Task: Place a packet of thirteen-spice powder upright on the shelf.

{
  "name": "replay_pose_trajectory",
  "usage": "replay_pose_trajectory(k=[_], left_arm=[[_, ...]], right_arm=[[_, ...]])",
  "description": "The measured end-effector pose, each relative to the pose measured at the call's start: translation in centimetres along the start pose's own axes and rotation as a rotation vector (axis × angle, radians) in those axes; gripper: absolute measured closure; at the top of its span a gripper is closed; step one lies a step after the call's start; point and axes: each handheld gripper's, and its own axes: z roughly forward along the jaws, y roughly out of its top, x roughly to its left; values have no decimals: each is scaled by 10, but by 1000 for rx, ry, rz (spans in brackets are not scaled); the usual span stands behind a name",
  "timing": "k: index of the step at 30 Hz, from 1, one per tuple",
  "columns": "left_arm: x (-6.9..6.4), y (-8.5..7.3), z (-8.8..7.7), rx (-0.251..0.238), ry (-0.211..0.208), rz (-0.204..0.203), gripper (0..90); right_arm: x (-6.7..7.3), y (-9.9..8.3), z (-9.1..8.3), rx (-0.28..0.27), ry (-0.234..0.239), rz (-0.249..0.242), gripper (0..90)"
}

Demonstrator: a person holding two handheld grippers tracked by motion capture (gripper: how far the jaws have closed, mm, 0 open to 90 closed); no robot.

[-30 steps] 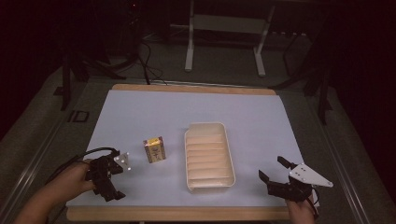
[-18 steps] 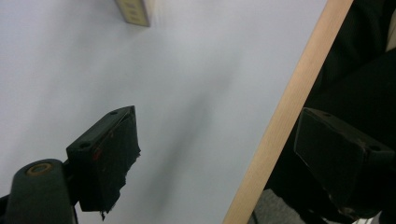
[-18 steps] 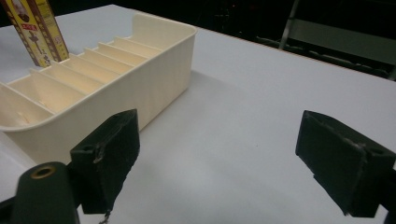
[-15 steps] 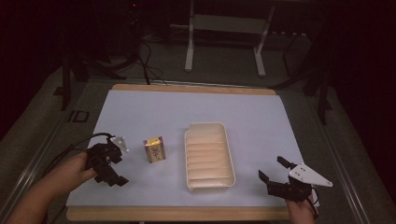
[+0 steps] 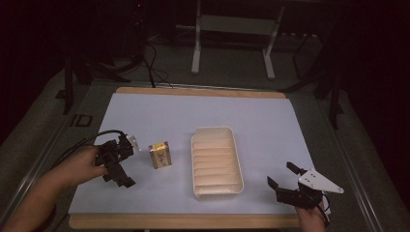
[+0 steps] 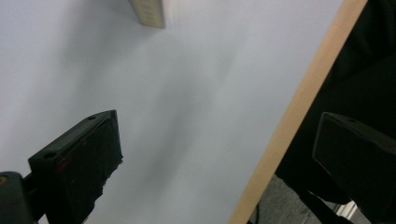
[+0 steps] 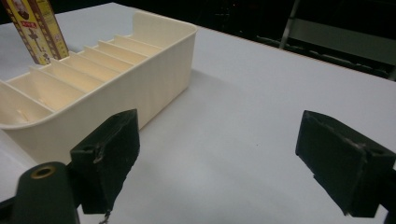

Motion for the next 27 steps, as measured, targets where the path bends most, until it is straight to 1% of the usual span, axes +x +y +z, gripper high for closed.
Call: replay_pose_trajectory(k=[1, 2, 3, 4, 5, 7, 8, 9, 11, 13, 15, 16, 17, 20, 21, 22, 23, 25, 27], left_arm=[[2, 2, -2, 2, -4, 1, 16], [2, 5, -3, 0, 3, 5, 16], [3, 7, -5, -1, 7, 17, 15], [2, 9, -7, 3, 22, 43, 16], [2, 11, -8, 1, 36, 53, 15], [3, 15, -10, 9, 48, 53, 16], [4, 17, -11, 7, 47, 54, 16], [5, 19, -11, 5, 50, 63, 16], [6, 23, -12, 5, 51, 67, 16], [7, 28, -12, 8, 61, 78, 17], [7, 30, -12, 10, 58, 80, 17], [6, 35, -12, 21, 79, 99, 17], [6, 39, -12, 16, 79, 108, 19], [7, 49, -11, 26, 101, 120, 29], [7, 52, -10, 27, 116, 122, 57], [7, 55, -10, 29, 122, 121, 62], [7, 57, -9, 30, 125, 131, 62], [5, 61, -8, 41, 147, 160, 62], [6, 66, -8, 38, 148, 157, 79]], right_arm=[[0, 0, 0, -1, 0, -1, 137], [0, 0, 0, -1, -1, -1, 137], [0, 0, 0, -2, -2, -3, 138], [0, 0, 0, -3, -2, -3, 137], [0, 0, 0, -2, -2, -3, 137], [-1, 0, 0, 1, 5, 2, 138], [-1, 0, 0, 4, 7, 0, 138], [0, 0, 0, 4, 8, -5, 137], [0, 0, 1, 0, 14, -3, 137], [0, 0, 0, -2, 13, -8, 137], [0, 0, 0, -3, 12, -9, 137], [0, 0, 0, -3, 12, -10, 138], [0, 0, 0, -2, 12, -10, 137], [1, 0, 2, 4, 19, -11, 138], [1, 0, 2, 7, 20, -12, 138], [1, 0, 2, 7, 21, -14, 138], [1, 0, 1, 6, 22, -13, 138], [0, -1, 2, 5, 21, -12, 137], [0, -1, 2, 7, 23, -11, 138]])
